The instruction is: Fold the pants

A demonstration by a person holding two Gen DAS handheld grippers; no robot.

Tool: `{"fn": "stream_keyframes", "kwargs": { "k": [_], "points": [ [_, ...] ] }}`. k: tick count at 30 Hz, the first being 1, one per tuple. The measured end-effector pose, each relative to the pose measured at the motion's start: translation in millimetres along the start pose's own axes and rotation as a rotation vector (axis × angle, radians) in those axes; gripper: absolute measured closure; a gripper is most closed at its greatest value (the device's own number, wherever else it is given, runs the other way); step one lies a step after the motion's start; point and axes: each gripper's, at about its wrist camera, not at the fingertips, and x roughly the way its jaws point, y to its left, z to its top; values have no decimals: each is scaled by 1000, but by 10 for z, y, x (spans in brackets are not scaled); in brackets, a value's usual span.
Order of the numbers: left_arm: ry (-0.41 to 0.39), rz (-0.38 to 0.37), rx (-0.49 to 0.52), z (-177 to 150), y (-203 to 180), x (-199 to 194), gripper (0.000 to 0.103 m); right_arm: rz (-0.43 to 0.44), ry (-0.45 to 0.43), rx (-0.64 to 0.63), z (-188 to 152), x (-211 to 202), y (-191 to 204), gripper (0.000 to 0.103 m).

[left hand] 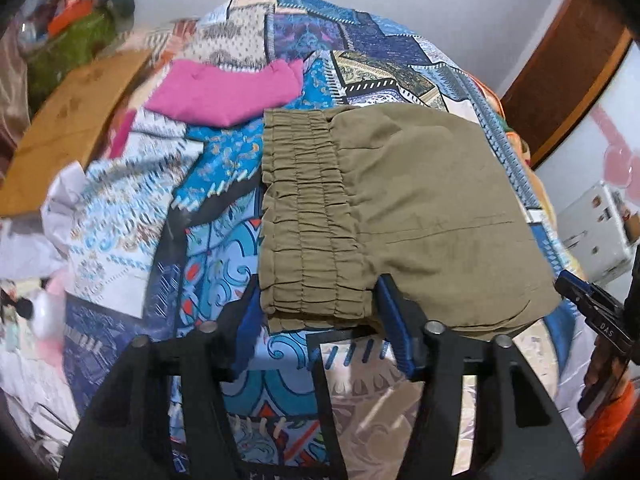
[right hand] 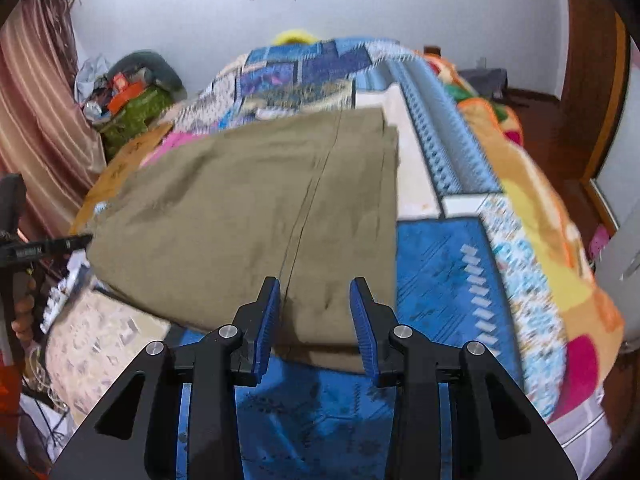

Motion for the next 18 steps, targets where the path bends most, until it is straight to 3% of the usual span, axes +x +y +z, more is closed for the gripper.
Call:
{"fn": "stream_keyframes", "kwargs": {
  "k": [3,8,13,15,18],
  "points": [
    [-45,56,48,-8,-38,-94,53,-7,32,1,-106,115,27,70],
    [-23,44,53,-72,42,-5,52,-22,49,-20,-137,103,34,70],
    [-57,36,76,-158,48,-4,46,-22,55,-22,-193,112,37,70],
    [-59,65,104,-138,29,-48,38,-2,57,2,-189,98,5,68],
    [-68,93,122,-21,26,-176,36,10,75,3,-111,68,-60,65]
  ]
}}
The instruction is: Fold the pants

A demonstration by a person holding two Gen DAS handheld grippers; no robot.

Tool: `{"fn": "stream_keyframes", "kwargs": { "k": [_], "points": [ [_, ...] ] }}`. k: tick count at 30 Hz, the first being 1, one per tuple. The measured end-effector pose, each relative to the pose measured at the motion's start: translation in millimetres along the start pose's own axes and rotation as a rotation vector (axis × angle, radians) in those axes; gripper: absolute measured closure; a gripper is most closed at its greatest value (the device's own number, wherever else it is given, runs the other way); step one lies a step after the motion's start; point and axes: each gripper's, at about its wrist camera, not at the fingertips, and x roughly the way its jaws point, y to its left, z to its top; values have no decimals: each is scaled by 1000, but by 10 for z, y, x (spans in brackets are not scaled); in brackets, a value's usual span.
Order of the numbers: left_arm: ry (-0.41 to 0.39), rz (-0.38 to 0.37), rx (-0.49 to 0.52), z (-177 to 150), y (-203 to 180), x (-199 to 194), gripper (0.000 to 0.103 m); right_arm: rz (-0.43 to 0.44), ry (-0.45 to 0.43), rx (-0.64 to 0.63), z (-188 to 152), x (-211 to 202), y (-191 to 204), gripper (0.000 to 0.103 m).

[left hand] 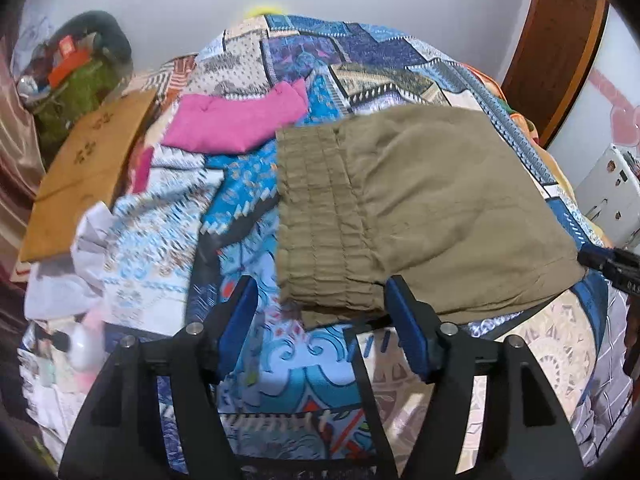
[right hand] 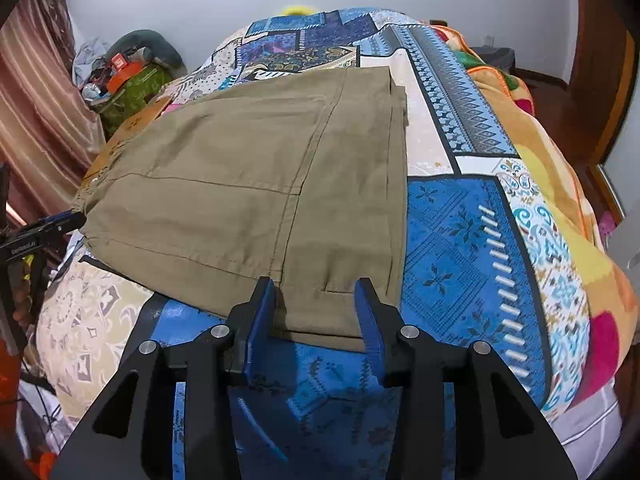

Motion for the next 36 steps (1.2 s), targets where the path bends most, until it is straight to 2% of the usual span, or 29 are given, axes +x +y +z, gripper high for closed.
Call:
{"fn": "stream_keyframes", "kwargs": {
  "k": [1,3,4,7,10,14,16,21,26,29,31,33,36],
  "points": [
    [-13,11,1,43,16,-38,34,-25,-6,-3,43,-25,-8,65],
    [-46,22,-7,168,69,-122,22,-60,-25,-13,117,-77,-49,64],
    [-66,28,-15,248,100,-154,19,-71,-36,-16,171,-101,-83,62],
    [-95,75,-18,502,161,-141,18,-100,-67,-6,381,-130,-219,58],
    [-95,82,-15,744,200,-11,17,-109,-90,-4,585,-112,-293,58],
    [-46,72,-12,1008,237,326,17,-56,-92,-14,836,-31,-257,58],
    [4,61,-15,1108,263,569,17,-15,-95,-29,968,40,-159,58],
    [103,21,-23,1183,281,1039,17,75,-71,-124,1293,320,269,56],
    [112,-22,-54,1130,332,1228,16,165,-15,-286,1548,731,899,55],
    [101,-52,-78,1119,400,1250,15,189,36,-337,1621,1019,1163,55],
    [96,-54,-94,1108,442,1267,15,193,77,-345,1648,1199,1228,55],
    [89,-37,-102,1099,471,1284,15,197,155,-324,1621,1411,1231,55],
    [86,-30,-120,1099,500,1315,14,184,211,-345,1492,1495,1177,55]
  ]
}}
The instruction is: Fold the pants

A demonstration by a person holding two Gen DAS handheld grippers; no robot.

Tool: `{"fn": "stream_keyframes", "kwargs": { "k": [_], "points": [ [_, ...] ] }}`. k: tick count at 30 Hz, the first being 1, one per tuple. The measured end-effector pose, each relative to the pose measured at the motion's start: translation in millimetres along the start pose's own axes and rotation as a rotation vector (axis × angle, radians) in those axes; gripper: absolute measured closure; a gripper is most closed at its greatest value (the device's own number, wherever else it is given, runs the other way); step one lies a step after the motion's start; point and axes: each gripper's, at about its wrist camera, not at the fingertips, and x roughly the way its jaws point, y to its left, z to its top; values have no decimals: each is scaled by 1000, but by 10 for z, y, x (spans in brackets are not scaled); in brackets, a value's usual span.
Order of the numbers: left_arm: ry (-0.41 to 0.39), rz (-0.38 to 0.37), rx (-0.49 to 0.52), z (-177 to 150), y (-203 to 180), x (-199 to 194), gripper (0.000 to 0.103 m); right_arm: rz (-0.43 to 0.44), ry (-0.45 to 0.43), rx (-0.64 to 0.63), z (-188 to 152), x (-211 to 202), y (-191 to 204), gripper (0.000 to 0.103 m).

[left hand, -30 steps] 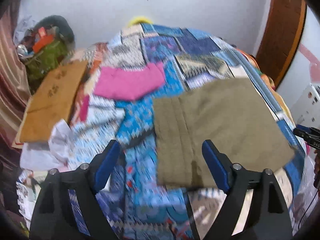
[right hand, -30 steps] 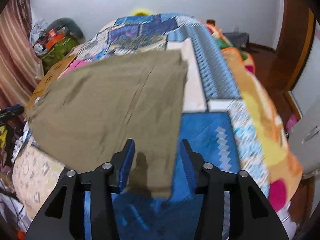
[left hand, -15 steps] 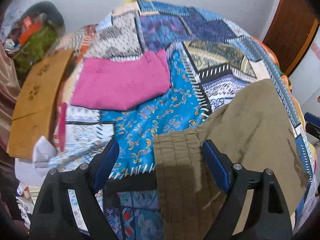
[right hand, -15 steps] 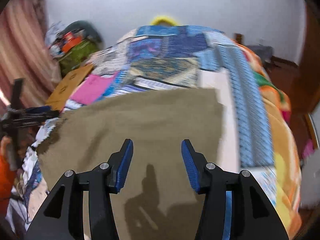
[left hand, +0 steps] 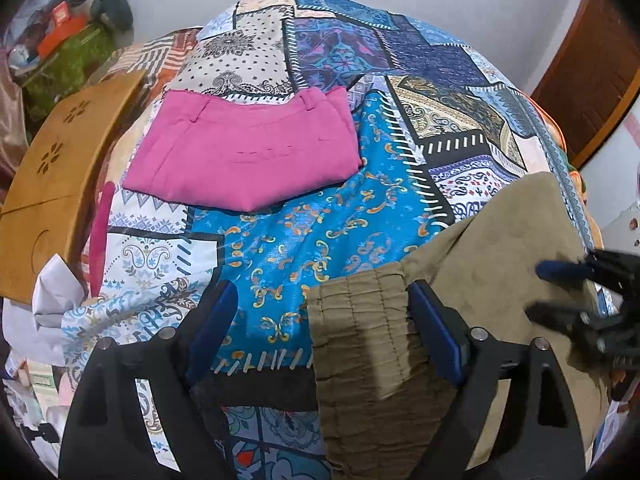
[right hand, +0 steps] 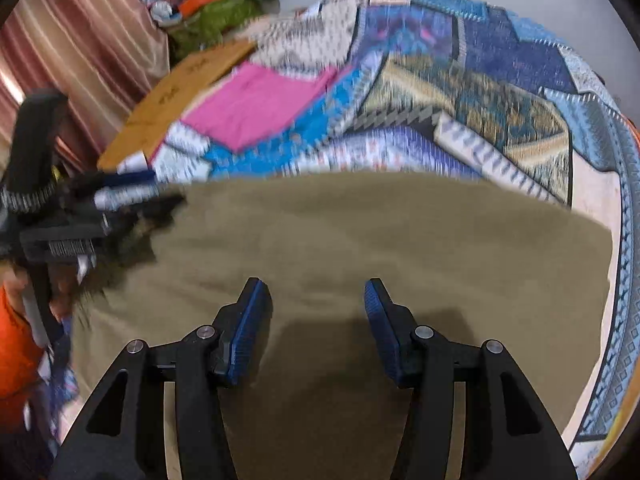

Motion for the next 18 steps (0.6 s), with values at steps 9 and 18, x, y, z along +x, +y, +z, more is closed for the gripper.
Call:
{"fn": "stream_keyframes", "kwargs": {
  "k": [9,18],
  "points": [
    [7,12,-27,-28,32,2,14,-44,-9,-30,-511,-415,-61,55],
    [17,31,-29,-44,-9,-23,14,-168,-185,111,-509,-963,-788,55]
  ]
}}
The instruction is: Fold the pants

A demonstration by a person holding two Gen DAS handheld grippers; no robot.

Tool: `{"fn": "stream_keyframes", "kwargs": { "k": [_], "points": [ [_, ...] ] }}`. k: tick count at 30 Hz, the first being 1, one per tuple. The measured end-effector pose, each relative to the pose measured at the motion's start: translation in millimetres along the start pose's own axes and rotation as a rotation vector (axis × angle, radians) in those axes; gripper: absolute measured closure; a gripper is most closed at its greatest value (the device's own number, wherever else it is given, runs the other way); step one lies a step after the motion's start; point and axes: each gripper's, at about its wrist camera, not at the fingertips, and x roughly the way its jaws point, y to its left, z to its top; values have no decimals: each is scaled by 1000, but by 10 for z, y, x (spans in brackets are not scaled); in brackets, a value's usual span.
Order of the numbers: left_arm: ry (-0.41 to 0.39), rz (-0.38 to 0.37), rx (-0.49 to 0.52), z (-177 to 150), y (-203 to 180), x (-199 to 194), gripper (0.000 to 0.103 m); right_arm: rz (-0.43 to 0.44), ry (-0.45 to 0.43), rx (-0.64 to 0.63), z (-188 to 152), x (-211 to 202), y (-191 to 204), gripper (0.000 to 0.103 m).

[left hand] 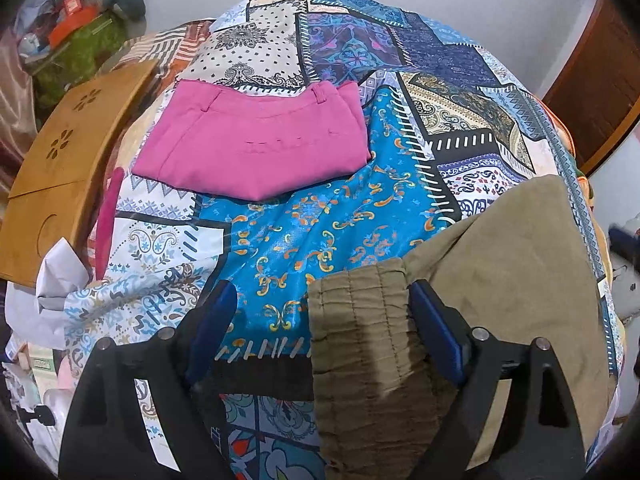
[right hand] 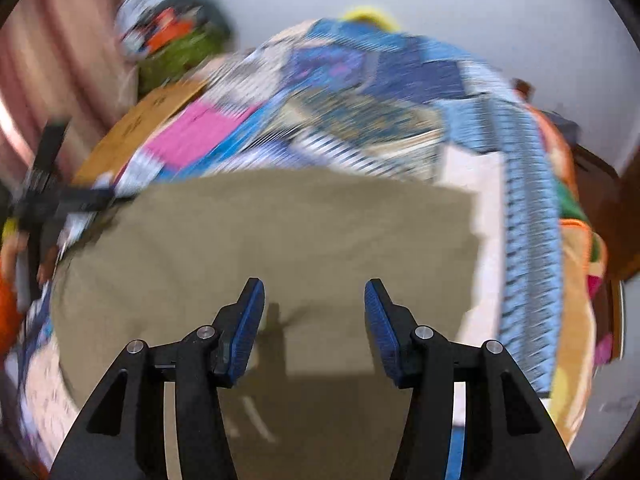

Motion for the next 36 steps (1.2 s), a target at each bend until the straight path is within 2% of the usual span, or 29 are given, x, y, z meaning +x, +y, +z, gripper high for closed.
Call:
{"fn": "stream_keyframes", "kwargs": {
  "k": [5,11,13,14,15,18,20,23,25,28,30,33,36],
  "points": [
    [-2,1,3,-3,0,0,14,-87,-52,121,253,140,-554,55],
    [-12,2,9,-5,-10,-5,14,-115,1,178,378,697,-909,55],
    [-23,17,22,-1,-26,-13,14,-107,24,185,382,869,-947,64],
    [-31,27,28,2,-37,-17,14,-102,41,182,374,931,-951,82],
    [-40,45,35,3,-48,-18,14,-117,62,178,353,991,-945,87],
    [-55,91,45,3,-75,-10,14,-163,67,139,332,1067,-905,93],
    [-44,93,40,14,-72,-10,14,-203,79,126,352,1089,-874,93],
    [-45,87,52,27,-88,-123,15,-241,111,114,434,1065,-821,92],
    [-67,89,76,26,-145,-272,15,-256,112,98,471,980,-756,86],
    [-91,64,121,-18,-280,-463,15,-145,64,106,452,676,-591,77],
    [-99,47,152,-73,-412,-551,15,-52,30,112,396,458,-398,57],
    [-108,23,194,-179,-598,-622,15,9,13,66,266,280,-87,54],
    [-86,-33,226,-327,-780,-626,14,60,37,58,69,221,90,50]
  ]
}}
